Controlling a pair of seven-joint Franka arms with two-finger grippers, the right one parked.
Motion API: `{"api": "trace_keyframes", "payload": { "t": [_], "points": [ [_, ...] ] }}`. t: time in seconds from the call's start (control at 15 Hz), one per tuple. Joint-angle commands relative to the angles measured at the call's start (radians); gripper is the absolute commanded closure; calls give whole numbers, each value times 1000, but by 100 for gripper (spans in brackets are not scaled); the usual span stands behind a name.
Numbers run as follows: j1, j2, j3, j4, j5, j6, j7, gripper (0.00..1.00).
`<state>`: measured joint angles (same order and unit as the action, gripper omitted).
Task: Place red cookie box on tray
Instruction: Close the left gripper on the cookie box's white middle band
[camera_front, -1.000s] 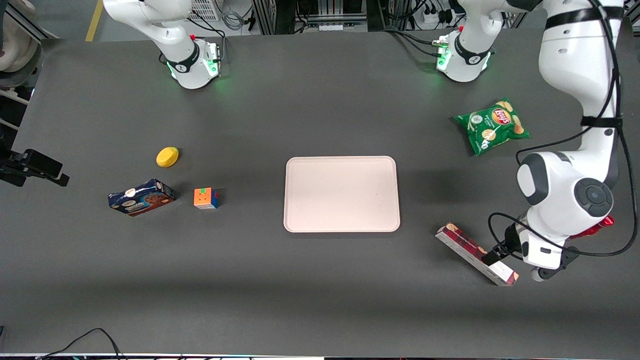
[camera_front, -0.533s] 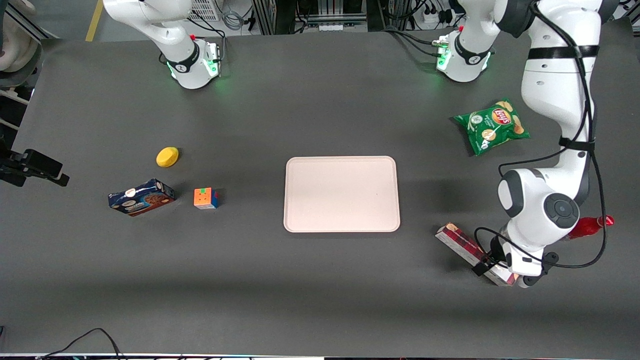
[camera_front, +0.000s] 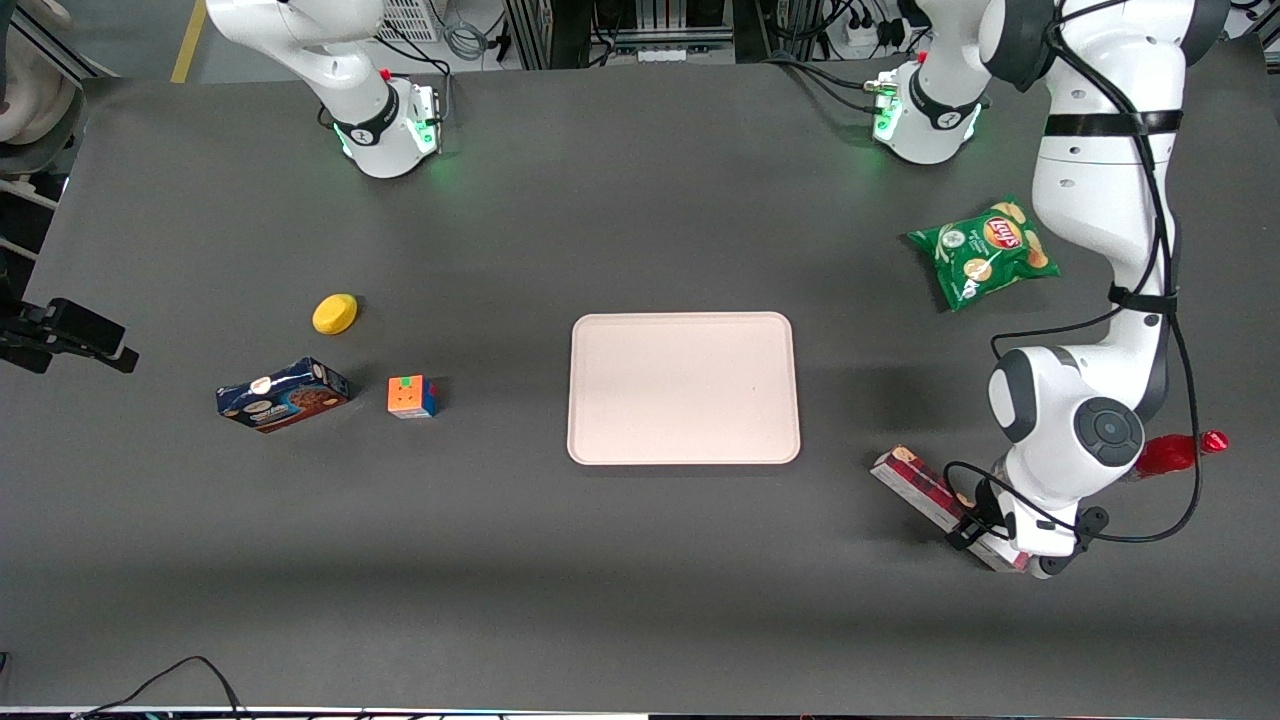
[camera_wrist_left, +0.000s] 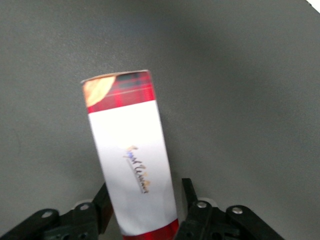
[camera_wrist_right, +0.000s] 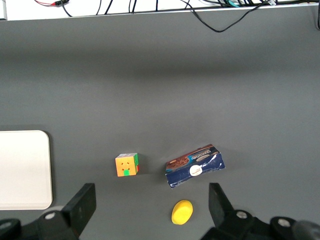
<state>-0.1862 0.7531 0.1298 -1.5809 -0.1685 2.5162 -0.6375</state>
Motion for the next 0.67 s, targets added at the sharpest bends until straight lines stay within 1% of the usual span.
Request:
{"api": "trace_keyframes", "payload": {
  "t": [0.0, 0.07, 0.13, 0.2, 0.27, 0.33, 0.4, 0.47, 0.6],
  "points": [
    [-24, 9, 22, 27, -41, -16, -34, 42],
    [-27, 9, 21, 27, -61, -16, -34, 42],
    [-29, 8, 21, 27, -65, -16, -34, 45],
    [-29, 8, 21, 27, -65, -17, -34, 51],
    [-29, 8, 21, 27, -62, -19, -33, 60],
    [-27, 6, 21, 27, -56, -22, -25, 73],
    [-29, 5, 19, 27, -51, -28, -24, 82],
    [-29, 3, 19, 29, -49, -30, -18, 88],
    [-29, 2, 18, 36, -46, -51, -5, 92]
  ]
}}
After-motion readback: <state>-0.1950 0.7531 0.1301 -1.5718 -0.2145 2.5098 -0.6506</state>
